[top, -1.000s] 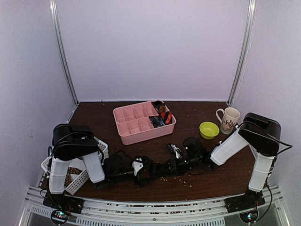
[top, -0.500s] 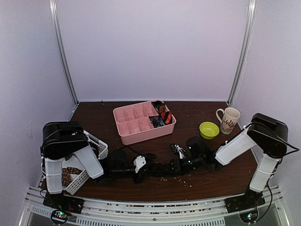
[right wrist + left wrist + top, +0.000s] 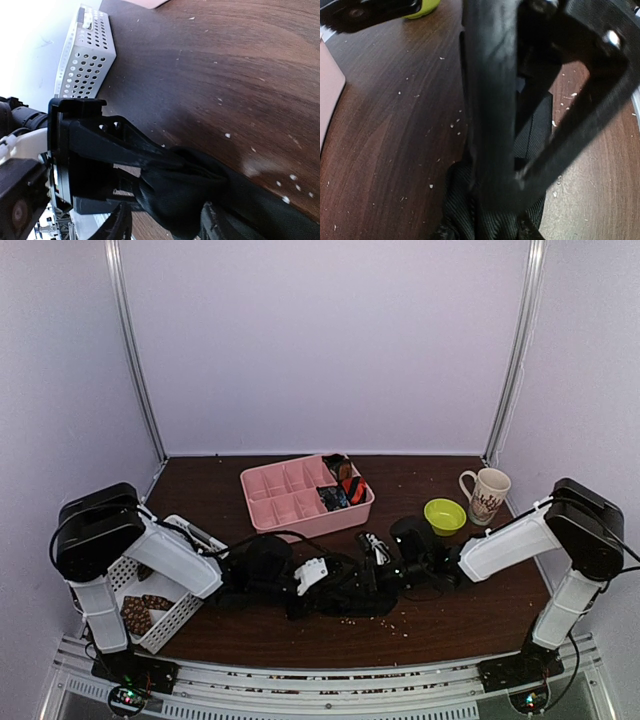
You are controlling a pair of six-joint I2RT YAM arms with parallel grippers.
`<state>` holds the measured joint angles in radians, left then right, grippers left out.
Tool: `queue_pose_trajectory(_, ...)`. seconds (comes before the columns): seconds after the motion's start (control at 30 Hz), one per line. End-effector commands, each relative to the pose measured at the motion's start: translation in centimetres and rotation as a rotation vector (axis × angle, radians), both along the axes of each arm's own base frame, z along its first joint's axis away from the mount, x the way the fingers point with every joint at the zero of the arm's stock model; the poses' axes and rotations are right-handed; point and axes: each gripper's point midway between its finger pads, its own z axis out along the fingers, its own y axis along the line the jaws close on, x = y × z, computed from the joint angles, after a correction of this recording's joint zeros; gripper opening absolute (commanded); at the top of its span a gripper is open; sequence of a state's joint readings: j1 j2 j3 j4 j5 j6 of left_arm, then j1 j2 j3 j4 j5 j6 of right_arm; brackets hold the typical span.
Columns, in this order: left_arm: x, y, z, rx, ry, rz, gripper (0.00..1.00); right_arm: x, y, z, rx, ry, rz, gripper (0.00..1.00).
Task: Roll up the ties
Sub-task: Roll the tie at the center of the board.
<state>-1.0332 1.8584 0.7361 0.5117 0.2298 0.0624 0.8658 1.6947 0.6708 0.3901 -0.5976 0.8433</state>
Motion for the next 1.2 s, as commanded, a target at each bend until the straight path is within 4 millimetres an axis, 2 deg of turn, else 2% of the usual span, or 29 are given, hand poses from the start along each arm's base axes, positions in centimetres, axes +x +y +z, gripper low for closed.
queue_pose_trajectory(0.0,-0.9,2.5,-3.4,0.193,0.073,0.010,0.31,0.4,0.8,-1.2,-0.040,0.023,-0.011,0.44)
queue_pose_trajectory(0.1,-0.8,2.6,-3.3,0.210,0.072,0.019,0.31,0.5,0.7,-2.2,-0.063,0.036,-0.011,0.34)
queue_pose_trajectory(0.13,-0.8,2.7,-3.3,0.215,0.072,0.020,0.31,0.3,0.5,-2.7,-0.072,0.043,-0.008,0.28)
queue_pose_trajectory(0.17,-0.7,2.7,-3.2,0.215,0.068,0.020,0.32,0.2,0.4,-3.1,-0.082,0.047,-0.008,0.19)
queue_pose_trajectory(0.2,-0.6,2.7,-3.0,0.212,0.061,0.024,0.34,0.0,0.1,-3.5,-0.093,0.052,-0.010,0.05)
queue_pose_trajectory(0.23,-0.5,2.7,-2.7,0.201,0.054,0.032,0.36,-0.2,-0.1,-3.8,-0.099,0.054,-0.010,0.00)
queue_pose_trajectory(0.43,0.2,3.0,1.2,0.003,-0.043,0.087,0.69,-1.0,-2.0,-5.7,-0.105,0.082,-0.032,0.00)
queue_pose_trajectory(0.5,0.1,2.9,2.5,-0.070,-0.079,0.088,0.77,-1.3,-2.6,-6.2,-0.097,0.095,-0.041,0.00)
queue_pose_trajectory(0.57,0.1,2.6,3.2,-0.118,-0.101,0.078,0.81,-1.6,-3.3,-6.8,-0.088,0.111,-0.051,0.00)
queue_pose_trajectory(0.8,-1.2,0.7,3.5,-0.230,-0.099,0.006,0.92,-2.3,-5.0,-8.2,-0.098,0.136,-0.078,0.00)
queue_pose_trajectory(1.0,-1.8,-1.1,4.1,-0.267,-0.196,-0.069,0.93,-2.0,-6.2,-9.0,-0.122,0.160,-0.108,0.00)
queue_pose_trajectory(1.17,-2.0,-2.9,3.9,-0.249,-0.241,-0.163,0.93,-2.1,-6.5,-9.3,-0.137,0.170,-0.095,0.00)
